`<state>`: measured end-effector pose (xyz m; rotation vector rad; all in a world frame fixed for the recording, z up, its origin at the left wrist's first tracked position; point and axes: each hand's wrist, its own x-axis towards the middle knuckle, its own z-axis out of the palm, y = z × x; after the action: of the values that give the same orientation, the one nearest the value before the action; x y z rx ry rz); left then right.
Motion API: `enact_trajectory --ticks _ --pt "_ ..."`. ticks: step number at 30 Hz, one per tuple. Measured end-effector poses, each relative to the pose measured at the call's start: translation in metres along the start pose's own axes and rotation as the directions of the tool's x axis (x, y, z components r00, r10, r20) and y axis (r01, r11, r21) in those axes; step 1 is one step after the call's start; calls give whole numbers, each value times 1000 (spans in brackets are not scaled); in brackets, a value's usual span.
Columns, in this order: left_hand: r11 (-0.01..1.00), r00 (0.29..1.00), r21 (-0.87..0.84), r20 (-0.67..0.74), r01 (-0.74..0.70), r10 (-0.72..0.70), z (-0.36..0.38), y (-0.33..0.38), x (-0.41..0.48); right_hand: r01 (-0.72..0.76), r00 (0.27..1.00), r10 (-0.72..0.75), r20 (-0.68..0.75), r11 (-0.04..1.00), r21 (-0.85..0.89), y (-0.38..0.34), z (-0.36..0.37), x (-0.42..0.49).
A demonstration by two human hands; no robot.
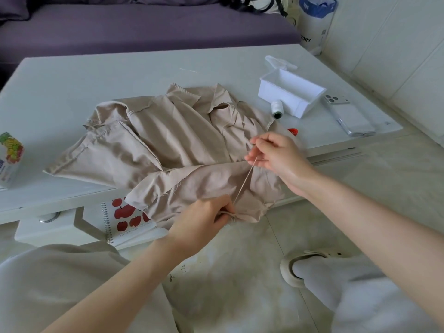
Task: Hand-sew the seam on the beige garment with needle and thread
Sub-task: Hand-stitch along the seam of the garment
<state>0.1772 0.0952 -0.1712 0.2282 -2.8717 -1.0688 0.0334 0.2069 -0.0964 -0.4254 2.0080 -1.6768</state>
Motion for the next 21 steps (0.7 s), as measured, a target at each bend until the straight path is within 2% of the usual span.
enact_trajectory --ticks 3,5,8,11,13,16,21 --pt "999 999 45 42 2 -4 2 0 -1 -27 999 27 -20 1000 11 6 -13 -5" --pt "998 998 64 53 14 -18 3 -2 -1 -78 997 78 15 997 1 14 -20 -10" --pt "998 998 64 56 23 -27 2 -5 0 -84 995 92 33 979 -188 34 -31 -22" --pt "999 999 38 31 21 -22 3 -8 0 -11 997 46 64 886 -464 54 -45 -36" --pt "999 1000 38 16 20 -20 3 -10 1 36 996 16 85 818 -574 64 -53 -47" --pt "998 1000 56 8 29 -30 3 -11 3 85 990 11 138 741 -666 79 -56 -65" --pt "997 999 64 10 40 -41 1 -13 5 152 960 93 264 618 -771 100 -50 -86"
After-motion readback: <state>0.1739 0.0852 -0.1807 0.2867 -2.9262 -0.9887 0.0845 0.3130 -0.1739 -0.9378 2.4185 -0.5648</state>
